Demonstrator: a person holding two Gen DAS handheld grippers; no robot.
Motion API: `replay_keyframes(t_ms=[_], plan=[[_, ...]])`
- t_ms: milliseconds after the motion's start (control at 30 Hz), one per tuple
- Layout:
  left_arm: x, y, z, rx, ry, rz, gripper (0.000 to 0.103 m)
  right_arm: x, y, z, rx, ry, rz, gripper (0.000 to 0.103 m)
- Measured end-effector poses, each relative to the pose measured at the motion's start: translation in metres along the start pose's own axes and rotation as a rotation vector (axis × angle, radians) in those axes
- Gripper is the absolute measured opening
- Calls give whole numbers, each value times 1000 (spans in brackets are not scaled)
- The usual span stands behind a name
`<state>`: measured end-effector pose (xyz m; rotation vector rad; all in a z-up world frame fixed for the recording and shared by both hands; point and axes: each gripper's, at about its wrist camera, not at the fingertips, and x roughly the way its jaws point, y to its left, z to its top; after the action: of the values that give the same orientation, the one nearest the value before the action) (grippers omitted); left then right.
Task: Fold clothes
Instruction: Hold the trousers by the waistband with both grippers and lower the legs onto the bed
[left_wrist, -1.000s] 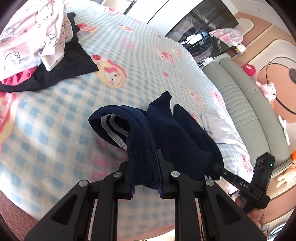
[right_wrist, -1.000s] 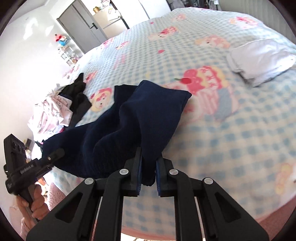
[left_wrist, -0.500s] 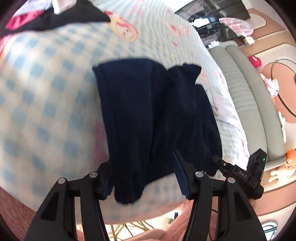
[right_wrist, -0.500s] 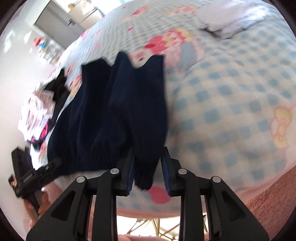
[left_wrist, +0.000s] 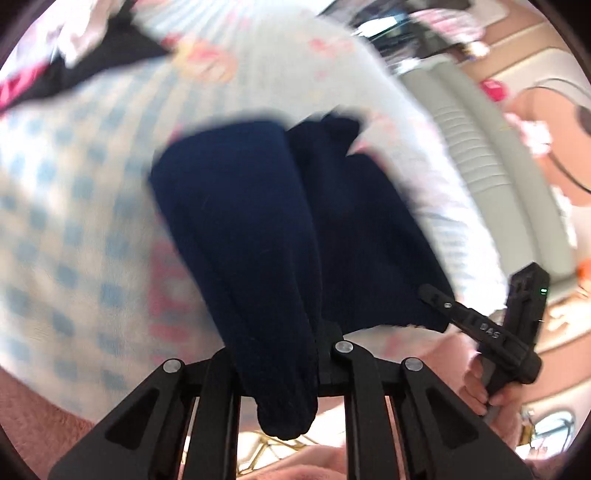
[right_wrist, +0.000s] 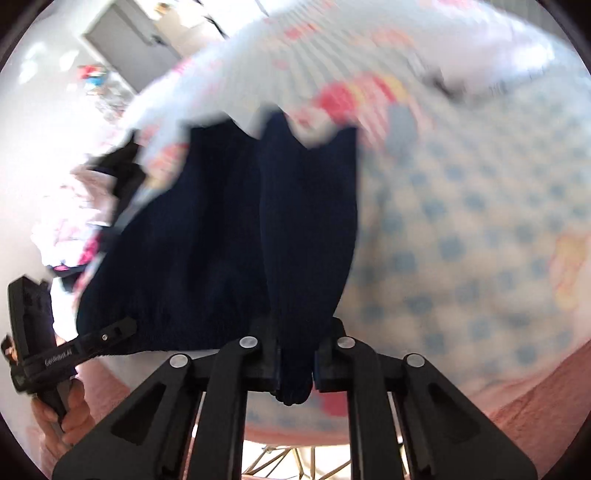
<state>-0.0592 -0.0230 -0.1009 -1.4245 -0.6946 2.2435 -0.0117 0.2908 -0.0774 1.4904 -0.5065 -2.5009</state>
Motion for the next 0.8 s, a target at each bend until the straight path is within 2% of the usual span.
replay_keyframes(t_ms=[100,133,200,267,367,467,500,533,633,733,800], plan=[[-26,-21,12,81,-51,-14,14,-39,18,9,-70,-76,48,9],[-24,-22,16,86,-45,-2,14,-51,23,12,-95,-102,58,9],[-11,-17,21,79,-21,29,14,-49,23,16,-100,-107,48,9],[16,-2,28,41,57,66,14,-27,12,17,-61,-41,11,9],[57,15,50,18,167,136,14,14,-11,19,33,90,12,9],[53,-11,110,80,121,143,13,25,-15,49,33,114,18,9],[49,-23,131,104,97,141,13,21,-11,68,19,84,22,9],[31,-48,159,147,30,119,13,11,-3,92,6,33,24,9],[-32,-119,218,253,-172,27,13,-65,22,158,-7,-226,96,9],[-89,-164,233,340,-353,0,13,-147,43,187,-72,-462,122,9],[-104,-171,227,358,-395,3,13,-178,47,185,-92,-535,121,9]])
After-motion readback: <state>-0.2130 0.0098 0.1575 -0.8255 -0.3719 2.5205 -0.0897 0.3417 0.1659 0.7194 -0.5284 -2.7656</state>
